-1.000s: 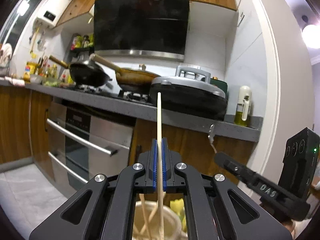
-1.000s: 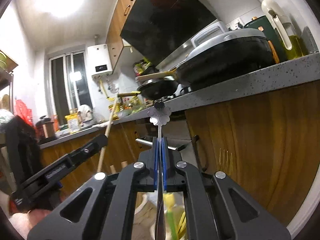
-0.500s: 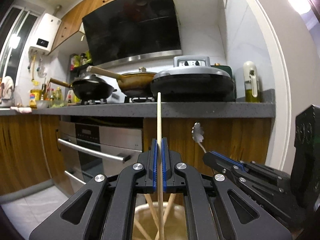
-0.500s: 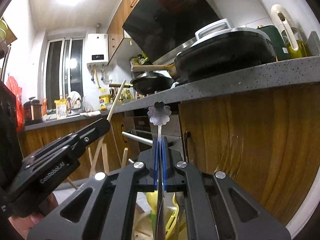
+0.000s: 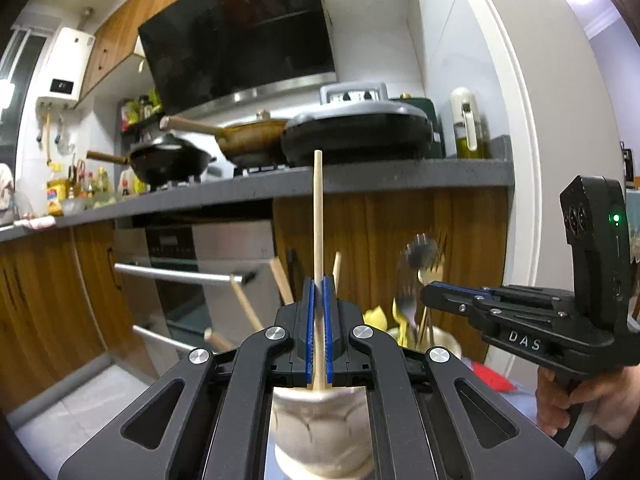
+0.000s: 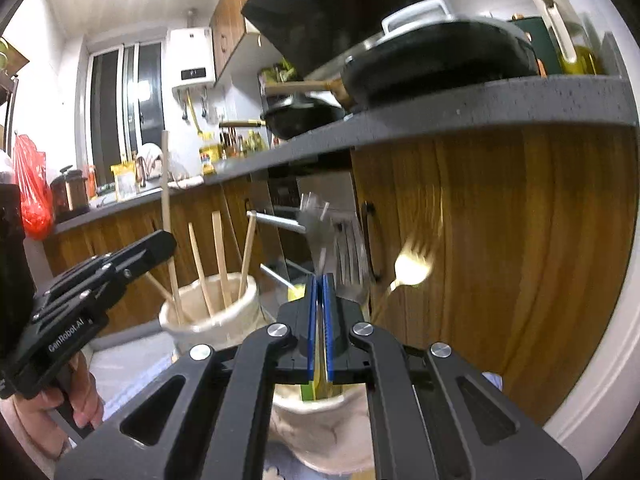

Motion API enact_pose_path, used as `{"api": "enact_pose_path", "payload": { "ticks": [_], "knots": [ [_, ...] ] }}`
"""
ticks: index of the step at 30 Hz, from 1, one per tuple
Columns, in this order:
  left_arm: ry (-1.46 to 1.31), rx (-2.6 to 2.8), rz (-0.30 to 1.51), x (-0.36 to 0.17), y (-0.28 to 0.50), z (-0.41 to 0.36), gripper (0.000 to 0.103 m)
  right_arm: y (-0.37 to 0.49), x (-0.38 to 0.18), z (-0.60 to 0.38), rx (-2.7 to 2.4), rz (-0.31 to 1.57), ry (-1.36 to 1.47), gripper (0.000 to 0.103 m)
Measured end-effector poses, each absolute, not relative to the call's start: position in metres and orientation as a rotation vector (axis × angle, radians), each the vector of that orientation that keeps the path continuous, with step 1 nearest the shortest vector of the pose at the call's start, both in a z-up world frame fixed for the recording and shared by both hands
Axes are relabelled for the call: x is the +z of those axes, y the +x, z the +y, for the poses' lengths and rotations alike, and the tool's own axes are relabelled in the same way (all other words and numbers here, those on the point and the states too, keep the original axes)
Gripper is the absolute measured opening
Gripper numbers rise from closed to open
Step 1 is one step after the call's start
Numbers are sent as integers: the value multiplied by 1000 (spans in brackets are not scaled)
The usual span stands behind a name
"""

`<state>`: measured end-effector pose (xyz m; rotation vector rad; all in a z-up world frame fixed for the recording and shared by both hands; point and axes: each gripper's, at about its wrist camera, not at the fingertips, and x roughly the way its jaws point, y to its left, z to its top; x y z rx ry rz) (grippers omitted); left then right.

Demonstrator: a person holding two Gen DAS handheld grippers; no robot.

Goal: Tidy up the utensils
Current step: 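Carry the chopstick over the tall cup while the right tool carries the spoon over the small cup, then open both tools to drop the chopstick and spoon into the cups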

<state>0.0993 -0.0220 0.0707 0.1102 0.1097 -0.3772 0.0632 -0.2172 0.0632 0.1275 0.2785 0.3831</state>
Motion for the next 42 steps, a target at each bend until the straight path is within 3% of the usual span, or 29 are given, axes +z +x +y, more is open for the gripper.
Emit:
{"api": "enact_pose_path", "payload": {
  "ticks": [6,8,12,13,15,19,23,25,32,36,42],
  "knots": [
    [159,-365,144,55,98,-30,6,65,53,-212,387,330,93,4],
    [149,-362,146,56,96,-30,23,64,53,-212,394,339,105,4],
    [133,-357,141,60,86,-28,25,49,57,-213,378,339,91,5],
    [124,-356,147,60,82,-27,30,44,57,-215,374,338,88,7],
    [105,-353,164,58,72,-25,36,31,56,-217,364,344,89,22],
    [60,-329,193,49,53,-16,45,4,51,-219,332,352,68,22],
    [63,-281,202,37,34,-10,56,-15,43,-219,314,356,50,43],
    [47,-264,213,31,27,-5,64,-22,36,-218,308,359,33,46],
    [10,-180,179,19,13,17,89,-41,35,-212,265,255,-37,90],
    [32,-140,160,15,11,20,95,-44,34,-211,251,228,-55,98],
    [31,-132,166,15,12,23,97,-41,27,-208,225,224,-81,98]
  ]
}}
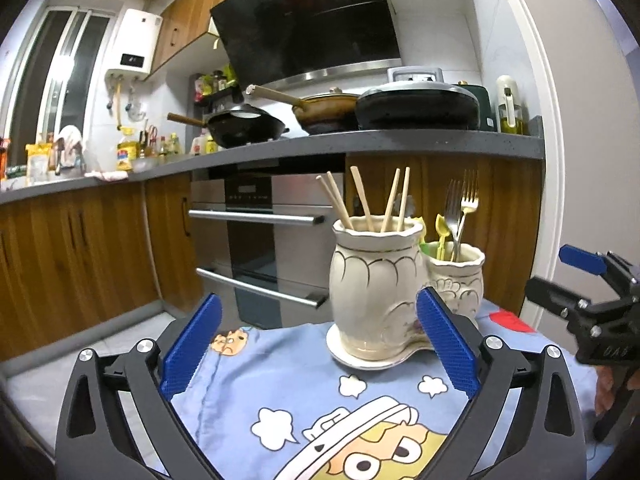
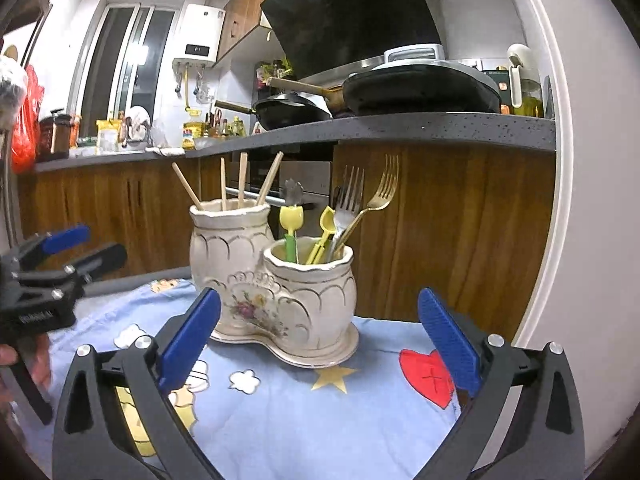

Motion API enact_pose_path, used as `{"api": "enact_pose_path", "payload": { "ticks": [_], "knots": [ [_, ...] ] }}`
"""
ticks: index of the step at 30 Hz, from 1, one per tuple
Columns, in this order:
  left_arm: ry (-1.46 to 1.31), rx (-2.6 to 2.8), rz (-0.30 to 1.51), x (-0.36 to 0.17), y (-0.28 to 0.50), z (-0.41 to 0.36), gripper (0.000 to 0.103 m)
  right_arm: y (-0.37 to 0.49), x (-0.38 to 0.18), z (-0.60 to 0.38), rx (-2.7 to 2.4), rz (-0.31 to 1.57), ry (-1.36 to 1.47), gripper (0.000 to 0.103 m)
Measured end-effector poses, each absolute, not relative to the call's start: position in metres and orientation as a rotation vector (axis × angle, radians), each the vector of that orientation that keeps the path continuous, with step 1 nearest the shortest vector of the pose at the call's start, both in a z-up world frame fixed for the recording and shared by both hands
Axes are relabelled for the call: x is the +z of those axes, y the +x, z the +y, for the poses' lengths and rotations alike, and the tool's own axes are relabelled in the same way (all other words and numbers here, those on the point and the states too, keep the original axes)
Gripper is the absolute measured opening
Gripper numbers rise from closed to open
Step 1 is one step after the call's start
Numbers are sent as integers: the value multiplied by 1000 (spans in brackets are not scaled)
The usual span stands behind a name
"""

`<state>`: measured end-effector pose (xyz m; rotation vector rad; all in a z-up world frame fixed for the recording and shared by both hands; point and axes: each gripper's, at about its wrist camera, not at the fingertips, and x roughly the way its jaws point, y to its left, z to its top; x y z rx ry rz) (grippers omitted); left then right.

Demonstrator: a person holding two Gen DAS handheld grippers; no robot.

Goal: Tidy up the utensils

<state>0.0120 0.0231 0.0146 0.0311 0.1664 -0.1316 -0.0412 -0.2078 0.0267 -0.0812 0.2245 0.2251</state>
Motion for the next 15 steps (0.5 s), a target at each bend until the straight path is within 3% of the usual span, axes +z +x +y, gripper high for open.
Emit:
{"api": "enact_pose_path", "payload": {
  "ticks": [15],
  "knots": [
    [21,-138,250,9,23,22,98,-37,23,-217,213,246,-50,98]
  ]
}}
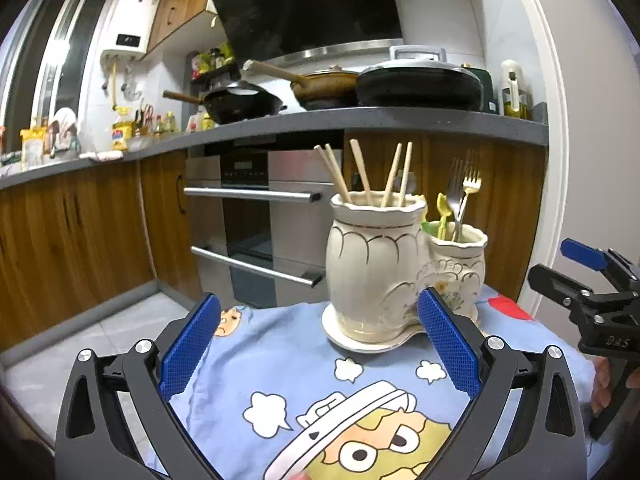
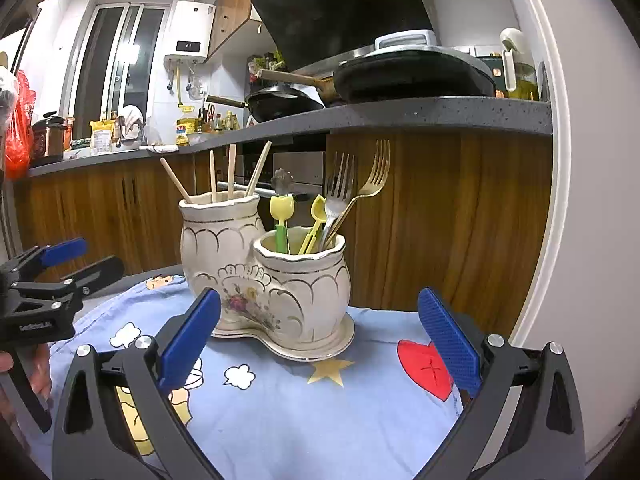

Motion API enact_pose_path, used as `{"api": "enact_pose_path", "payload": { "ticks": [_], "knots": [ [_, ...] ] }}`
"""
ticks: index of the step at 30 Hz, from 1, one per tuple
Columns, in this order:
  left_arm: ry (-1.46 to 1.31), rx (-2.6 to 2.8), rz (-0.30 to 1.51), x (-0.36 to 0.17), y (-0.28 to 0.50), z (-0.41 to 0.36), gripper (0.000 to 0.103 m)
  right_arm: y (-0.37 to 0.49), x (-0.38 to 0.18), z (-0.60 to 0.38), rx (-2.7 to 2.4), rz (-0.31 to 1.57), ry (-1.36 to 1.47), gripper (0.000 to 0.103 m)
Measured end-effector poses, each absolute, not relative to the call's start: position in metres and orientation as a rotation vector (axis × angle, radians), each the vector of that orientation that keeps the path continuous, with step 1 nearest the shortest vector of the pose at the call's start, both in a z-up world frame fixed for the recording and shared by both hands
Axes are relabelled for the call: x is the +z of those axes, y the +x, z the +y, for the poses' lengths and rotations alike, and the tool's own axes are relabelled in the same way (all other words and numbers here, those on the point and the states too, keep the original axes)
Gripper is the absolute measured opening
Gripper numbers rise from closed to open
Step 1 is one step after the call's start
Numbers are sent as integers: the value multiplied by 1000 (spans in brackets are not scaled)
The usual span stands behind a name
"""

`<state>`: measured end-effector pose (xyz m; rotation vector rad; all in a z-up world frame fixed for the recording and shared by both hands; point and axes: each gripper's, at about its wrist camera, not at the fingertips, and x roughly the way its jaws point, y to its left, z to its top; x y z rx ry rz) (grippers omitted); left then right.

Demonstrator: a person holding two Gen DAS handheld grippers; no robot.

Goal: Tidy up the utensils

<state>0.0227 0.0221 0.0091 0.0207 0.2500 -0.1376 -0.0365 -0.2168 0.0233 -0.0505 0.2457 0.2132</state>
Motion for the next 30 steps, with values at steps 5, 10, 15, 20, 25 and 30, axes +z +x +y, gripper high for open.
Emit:
{"api": "enact_pose_path", "payload": {
  "ticks": [5,10,15,20,25,30],
  "knots": [
    [29,-133,214,11,16,21,98,-39,24,-216,214,231,-58,98],
    [31,-128,207,12,14,21,98,-39,25,-215,212,237,-55,98],
    [29,-127,206,12,13,21,98,-39,25,-216,212,235,-56,98],
    [28,-125,203,12,13,22,98,-38,25,-216,212,236,-56,98],
    [28,-124,204,13,13,22,98,-39,25,-216,212,235,-56,98],
    [28,-124,204,13,14,22,98,-39,24,-216,212,238,-54,98]
  ]
}}
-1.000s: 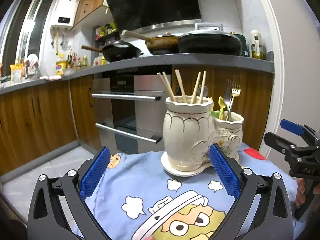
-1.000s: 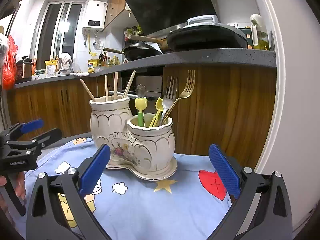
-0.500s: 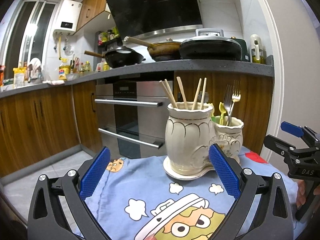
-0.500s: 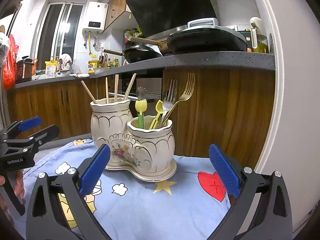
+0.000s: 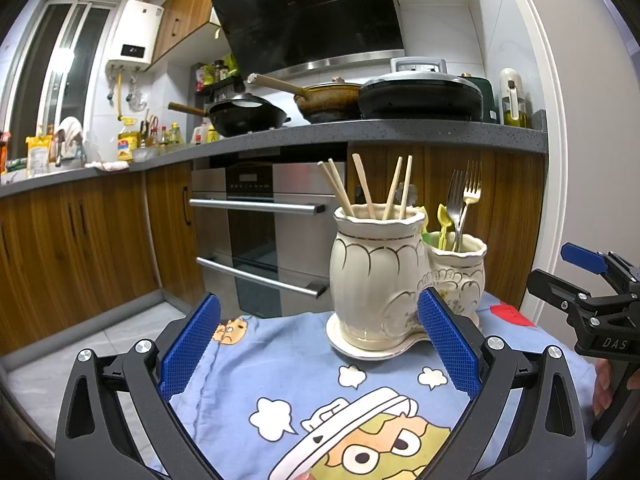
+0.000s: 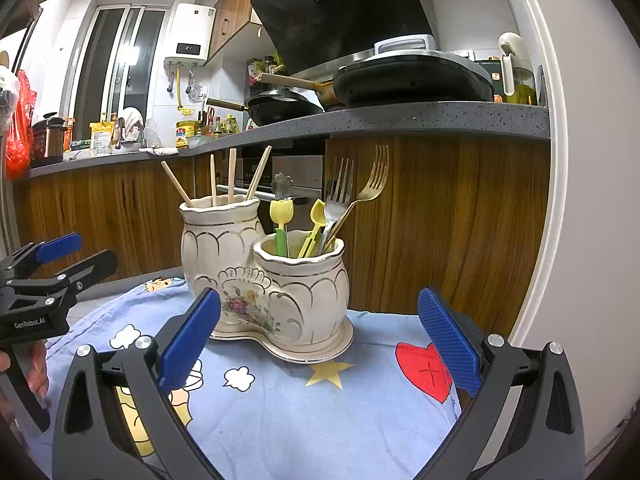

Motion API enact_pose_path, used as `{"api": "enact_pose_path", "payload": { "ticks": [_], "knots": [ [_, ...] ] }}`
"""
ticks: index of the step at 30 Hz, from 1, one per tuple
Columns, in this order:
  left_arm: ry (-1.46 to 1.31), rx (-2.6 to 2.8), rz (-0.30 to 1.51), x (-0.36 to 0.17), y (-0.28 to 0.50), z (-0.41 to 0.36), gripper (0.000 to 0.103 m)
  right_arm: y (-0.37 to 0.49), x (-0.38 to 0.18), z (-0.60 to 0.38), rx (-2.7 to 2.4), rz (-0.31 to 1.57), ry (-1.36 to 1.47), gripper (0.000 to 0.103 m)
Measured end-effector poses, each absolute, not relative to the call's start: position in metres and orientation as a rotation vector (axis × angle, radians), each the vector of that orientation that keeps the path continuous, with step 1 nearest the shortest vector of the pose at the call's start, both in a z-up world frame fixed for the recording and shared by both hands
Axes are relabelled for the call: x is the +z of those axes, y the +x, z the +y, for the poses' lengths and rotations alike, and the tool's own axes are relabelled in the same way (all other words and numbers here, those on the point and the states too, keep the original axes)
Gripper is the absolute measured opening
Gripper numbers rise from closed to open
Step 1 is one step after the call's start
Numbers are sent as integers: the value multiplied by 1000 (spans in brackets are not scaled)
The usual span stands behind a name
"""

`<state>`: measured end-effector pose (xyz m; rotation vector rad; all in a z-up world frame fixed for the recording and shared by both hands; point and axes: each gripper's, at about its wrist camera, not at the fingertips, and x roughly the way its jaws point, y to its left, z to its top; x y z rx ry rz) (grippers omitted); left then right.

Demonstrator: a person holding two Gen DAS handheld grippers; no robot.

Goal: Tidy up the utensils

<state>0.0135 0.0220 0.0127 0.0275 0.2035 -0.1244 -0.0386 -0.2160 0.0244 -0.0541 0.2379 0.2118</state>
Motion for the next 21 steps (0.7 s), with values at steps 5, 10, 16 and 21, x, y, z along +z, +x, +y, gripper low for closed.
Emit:
{"api": "enact_pose_path", "payload": {
  "ticks": [5,10,16,21],
  "knots": [
    [28,-125,204,13,13,22,98,-39,24,-216,210,242,-50,98],
    [28,-125,204,13,13,22,98,-39,24,-216,210,242,-50,98],
    [27,-124,204,13,14,22,98,-39,24,-216,210,244,-50,98],
    [28,-124,204,13,13,22,98,-39,24,-216,210,243,-50,98]
  ]
}}
